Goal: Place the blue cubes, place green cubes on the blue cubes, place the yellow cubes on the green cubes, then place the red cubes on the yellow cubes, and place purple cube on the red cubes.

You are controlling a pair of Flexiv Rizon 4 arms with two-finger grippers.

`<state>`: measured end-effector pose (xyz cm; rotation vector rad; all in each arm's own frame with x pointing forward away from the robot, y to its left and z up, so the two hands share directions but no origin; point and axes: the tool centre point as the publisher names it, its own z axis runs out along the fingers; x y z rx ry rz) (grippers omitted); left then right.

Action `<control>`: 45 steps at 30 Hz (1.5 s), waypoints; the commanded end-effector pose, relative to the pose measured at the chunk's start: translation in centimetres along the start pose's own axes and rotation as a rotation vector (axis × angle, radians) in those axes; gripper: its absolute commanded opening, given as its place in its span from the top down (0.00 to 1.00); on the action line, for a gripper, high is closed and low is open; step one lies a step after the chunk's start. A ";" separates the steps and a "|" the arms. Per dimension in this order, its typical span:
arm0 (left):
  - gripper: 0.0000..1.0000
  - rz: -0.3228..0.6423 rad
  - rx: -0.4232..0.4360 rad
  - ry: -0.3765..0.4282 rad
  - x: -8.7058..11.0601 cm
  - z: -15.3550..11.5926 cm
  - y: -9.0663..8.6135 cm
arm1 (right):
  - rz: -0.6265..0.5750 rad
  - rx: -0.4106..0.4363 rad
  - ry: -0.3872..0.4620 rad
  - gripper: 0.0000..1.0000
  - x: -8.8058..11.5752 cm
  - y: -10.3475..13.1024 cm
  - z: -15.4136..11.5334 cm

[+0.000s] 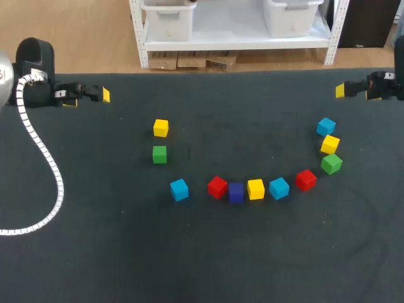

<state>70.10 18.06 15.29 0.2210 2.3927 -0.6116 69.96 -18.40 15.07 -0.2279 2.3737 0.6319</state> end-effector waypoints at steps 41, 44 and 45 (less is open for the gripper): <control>0.00 0.003 0.015 -0.008 0.2 -0.1 0.3 | -0.350 0.191 0.581 0.00 -1.1 -2.3 8.1; 0.00 0.003 0.015 -0.008 0.2 -0.1 0.3 | -0.366 0.150 0.602 0.00 -0.9 -3.2 9.0; 0.00 0.003 0.015 -0.008 0.2 -0.1 0.3 | -0.388 0.140 0.602 0.00 -0.8 -3.5 9.3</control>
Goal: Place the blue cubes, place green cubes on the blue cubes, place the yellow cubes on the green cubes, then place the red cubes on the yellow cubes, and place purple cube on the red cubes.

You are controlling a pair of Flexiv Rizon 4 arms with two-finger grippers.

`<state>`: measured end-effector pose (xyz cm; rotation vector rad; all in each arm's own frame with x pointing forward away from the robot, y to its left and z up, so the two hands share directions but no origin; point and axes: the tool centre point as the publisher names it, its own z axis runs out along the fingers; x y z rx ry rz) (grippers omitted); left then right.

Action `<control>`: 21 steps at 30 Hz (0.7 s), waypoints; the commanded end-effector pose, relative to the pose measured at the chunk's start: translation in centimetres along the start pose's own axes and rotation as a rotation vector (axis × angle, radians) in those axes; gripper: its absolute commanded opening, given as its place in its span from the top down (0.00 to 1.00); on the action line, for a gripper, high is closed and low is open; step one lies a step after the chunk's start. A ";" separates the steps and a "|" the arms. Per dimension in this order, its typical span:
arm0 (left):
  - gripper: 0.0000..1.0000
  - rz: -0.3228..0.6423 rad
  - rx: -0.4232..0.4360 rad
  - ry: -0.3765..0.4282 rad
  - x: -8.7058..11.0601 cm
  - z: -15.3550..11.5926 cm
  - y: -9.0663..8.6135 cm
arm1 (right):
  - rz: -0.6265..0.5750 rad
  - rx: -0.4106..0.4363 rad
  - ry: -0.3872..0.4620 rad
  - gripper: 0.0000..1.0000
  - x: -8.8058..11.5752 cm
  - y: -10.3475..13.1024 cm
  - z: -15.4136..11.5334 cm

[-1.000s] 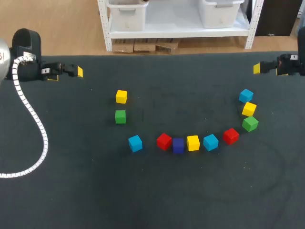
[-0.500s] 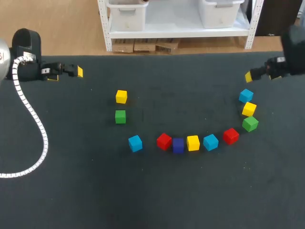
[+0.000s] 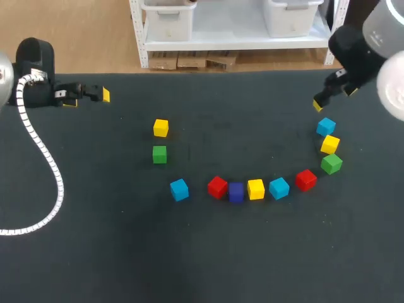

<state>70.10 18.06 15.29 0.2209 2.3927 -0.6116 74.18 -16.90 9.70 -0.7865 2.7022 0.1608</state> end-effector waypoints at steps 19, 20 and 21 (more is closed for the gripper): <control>0.00 0.003 0.015 -0.008 0.2 -0.1 0.3 | -0.258 -0.135 0.314 0.00 0.1 -3.5 6.9; 0.00 0.003 0.015 -0.008 0.2 -0.1 0.3 | -0.266 -0.139 0.325 0.00 0.3 -3.4 7.1; 0.00 0.003 0.015 -0.008 0.2 -0.1 0.3 | -0.280 -0.132 0.333 0.00 0.5 -3.2 7.2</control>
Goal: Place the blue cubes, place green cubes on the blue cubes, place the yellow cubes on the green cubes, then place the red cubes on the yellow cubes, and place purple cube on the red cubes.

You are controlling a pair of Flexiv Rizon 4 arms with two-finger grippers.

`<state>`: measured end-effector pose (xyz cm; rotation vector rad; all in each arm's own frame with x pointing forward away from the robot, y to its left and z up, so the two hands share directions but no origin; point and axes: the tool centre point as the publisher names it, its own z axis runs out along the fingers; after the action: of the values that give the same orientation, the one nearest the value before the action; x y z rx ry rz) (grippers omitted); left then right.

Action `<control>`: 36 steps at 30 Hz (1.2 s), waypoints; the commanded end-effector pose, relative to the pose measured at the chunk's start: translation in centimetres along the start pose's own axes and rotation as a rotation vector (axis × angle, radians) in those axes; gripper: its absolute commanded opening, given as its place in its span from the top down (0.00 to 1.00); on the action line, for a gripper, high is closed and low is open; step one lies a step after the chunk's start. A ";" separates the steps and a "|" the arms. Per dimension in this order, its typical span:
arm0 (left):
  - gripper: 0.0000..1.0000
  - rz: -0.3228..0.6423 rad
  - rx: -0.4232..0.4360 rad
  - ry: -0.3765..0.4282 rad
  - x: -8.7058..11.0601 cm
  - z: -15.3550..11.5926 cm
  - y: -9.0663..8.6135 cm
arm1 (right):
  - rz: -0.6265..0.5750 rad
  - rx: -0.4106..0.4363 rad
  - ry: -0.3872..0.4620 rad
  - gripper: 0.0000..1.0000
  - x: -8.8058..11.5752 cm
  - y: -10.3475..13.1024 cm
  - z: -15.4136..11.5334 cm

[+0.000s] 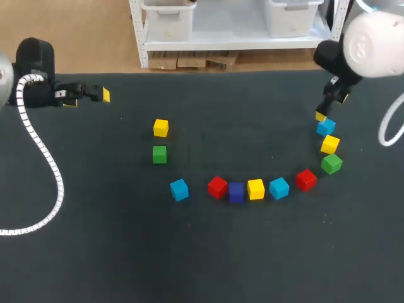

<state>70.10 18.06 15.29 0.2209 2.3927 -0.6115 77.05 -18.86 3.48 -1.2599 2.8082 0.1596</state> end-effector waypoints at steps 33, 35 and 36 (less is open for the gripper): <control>0.00 0.003 0.015 -0.008 0.2 -0.1 0.3 | -0.086 0.034 0.241 1.00 0.2 -0.7 2.8; 0.00 0.003 0.015 -0.008 0.2 -0.1 0.3 | -0.128 0.044 0.217 1.00 -0.4 0.0 1.6; 0.00 0.003 0.015 -0.008 0.2 -0.1 0.3 | -0.158 0.047 0.205 1.00 -0.8 0.5 0.9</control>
<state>70.10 18.06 15.29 0.2209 2.3927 -0.6115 78.42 -18.43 0.92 -1.5367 2.8849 -0.0352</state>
